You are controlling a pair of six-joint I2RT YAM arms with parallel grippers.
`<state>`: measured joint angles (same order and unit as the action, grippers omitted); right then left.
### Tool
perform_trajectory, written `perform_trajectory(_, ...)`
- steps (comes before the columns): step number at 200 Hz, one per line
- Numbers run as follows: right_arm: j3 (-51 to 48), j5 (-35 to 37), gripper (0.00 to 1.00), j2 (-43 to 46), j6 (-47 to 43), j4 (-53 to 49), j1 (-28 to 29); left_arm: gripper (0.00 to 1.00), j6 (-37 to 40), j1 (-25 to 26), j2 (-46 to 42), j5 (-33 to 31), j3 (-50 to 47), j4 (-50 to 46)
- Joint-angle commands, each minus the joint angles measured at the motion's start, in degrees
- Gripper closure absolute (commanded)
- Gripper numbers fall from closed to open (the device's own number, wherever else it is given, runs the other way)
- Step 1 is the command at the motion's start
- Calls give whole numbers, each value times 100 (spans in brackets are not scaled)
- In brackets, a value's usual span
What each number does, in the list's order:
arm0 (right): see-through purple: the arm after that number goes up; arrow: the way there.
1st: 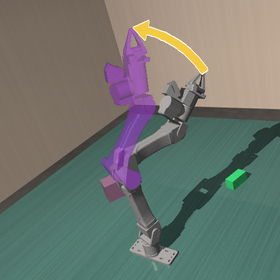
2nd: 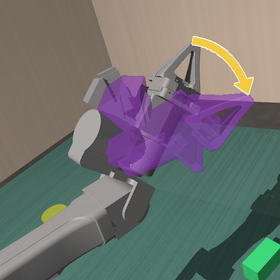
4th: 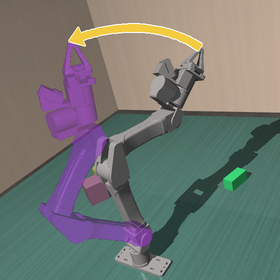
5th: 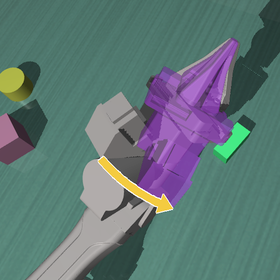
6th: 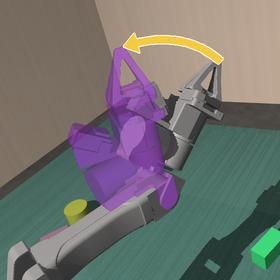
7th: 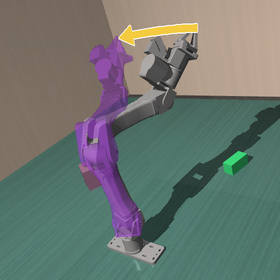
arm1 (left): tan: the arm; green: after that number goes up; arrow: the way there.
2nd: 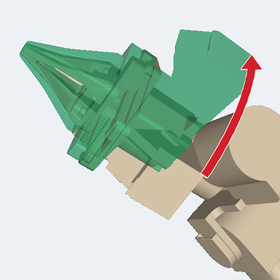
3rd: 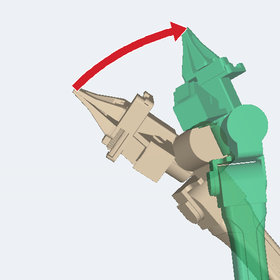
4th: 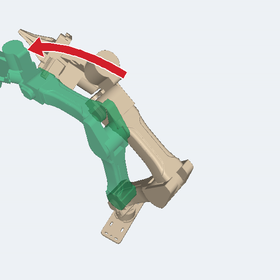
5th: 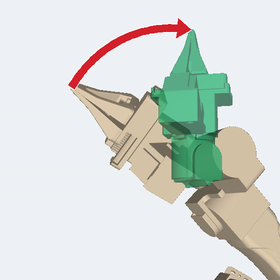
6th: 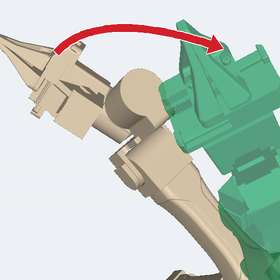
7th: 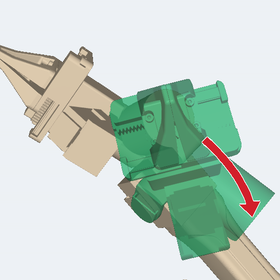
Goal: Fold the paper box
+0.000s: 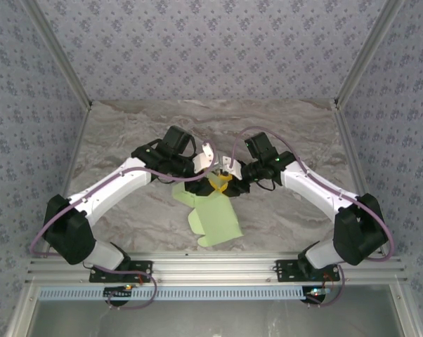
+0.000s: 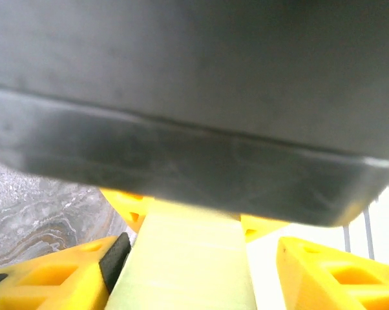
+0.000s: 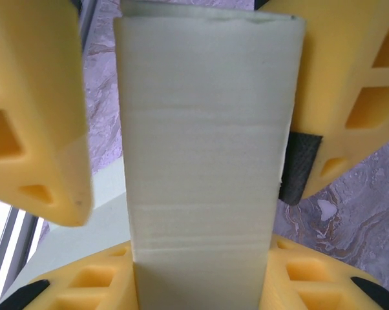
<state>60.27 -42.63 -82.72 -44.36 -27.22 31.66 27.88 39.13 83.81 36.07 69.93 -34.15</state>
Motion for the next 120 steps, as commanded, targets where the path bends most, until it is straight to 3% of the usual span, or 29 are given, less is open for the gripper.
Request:
perform_trajectory(1, 100, -120, 63, -27, 66, 29, -94, 33, 45, 13, 46, -21, 163, -191)
perform_trajectory(43, -31, -288, 64, -8, 70, 165, -139, 32, -234, -336, -148, 376, -78, 249)
perform_trajectory(63, -24, -349, 64, -34, 111, 201, -165, 41, -96, -336, -87, 549, -2, 56)
perform_trajectory(86, -9, -399, 64, -42, 120, 230, -171, 57, 156, -336, 51, 874, 188, -318)
perform_trajectory(106, 46, -404, 64, -86, 118, 153, -174, 53, 100, -336, 59, 901, 201, -276)
perform_trajectory(120, 42, -413, 63, -103, 105, 132, -171, 35, 16, -340, 32, 877, 179, -177)
